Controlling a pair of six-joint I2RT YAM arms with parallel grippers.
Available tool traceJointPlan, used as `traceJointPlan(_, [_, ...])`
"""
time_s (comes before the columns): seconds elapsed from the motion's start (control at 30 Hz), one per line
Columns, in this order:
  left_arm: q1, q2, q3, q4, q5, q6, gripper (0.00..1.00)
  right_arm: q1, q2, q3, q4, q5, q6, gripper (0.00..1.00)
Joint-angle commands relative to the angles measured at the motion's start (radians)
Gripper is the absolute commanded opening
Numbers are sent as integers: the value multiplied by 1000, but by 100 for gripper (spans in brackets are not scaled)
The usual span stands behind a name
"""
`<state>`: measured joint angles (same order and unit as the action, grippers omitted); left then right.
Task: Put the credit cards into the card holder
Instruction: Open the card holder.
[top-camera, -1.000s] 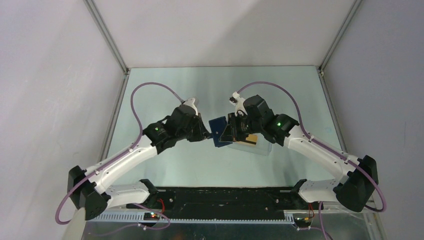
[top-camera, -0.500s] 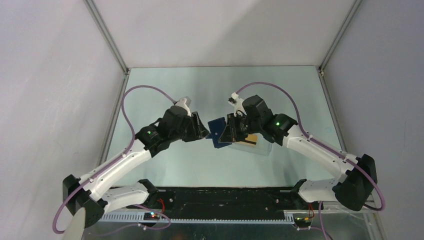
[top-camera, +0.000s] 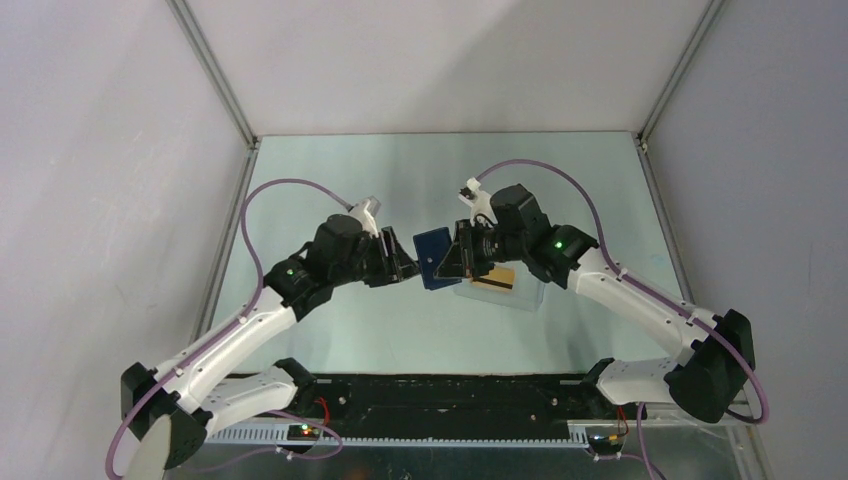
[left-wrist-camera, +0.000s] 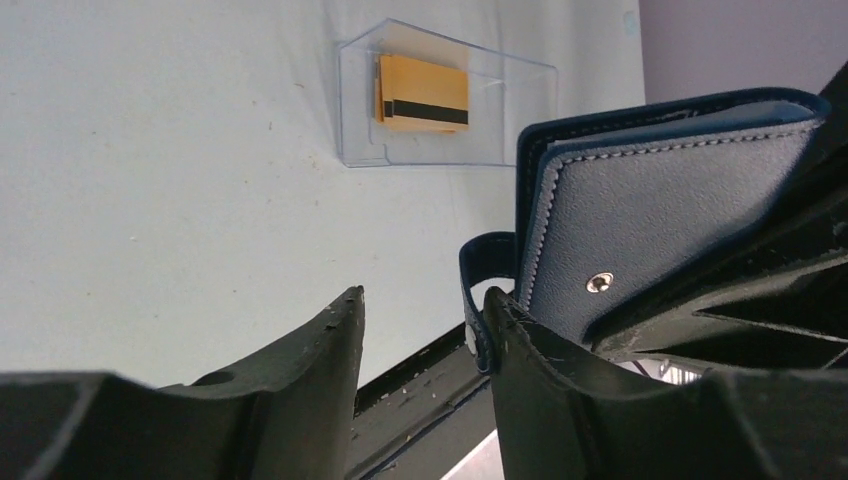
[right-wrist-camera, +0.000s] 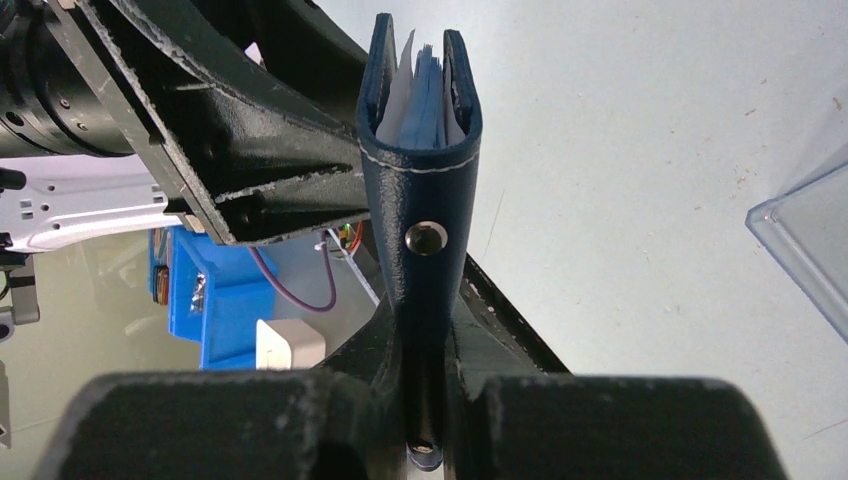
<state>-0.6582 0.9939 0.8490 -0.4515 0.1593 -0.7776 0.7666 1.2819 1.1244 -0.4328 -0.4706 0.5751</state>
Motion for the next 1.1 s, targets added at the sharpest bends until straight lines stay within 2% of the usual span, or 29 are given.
traceJointPlan(0.0, [6, -10, -6, 69, 78, 18, 53, -4, -31, 16, 44, -27, 11, 0])
traceJointPlan(0.13, [5, -31, -8, 80, 67, 21, 49, -6, -28, 16, 47, -35, 12, 0])
traceJointPlan(0.4, [7, -29, 2, 83, 26, 29, 48, -5, -22, 15, 50, -47, 13, 0])
traceJointPlan(0.67, [26, -13, 35, 84, 4, 50, 35, -5, -19, 14, 49, -52, 9, 0])
traceJointPlan(0.9, [38, 12, 40, 84, -7, 47, 37, -5, -18, 12, 50, -56, 10, 0])
traceJointPlan(0.97, [39, 16, 40, 86, -6, 46, 34, -5, -18, 10, 51, -56, 9, 0])
traceJointPlan(1.07, [39, 18, 41, 89, 1, 47, 22, -4, -15, 9, 56, -56, 11, 0])
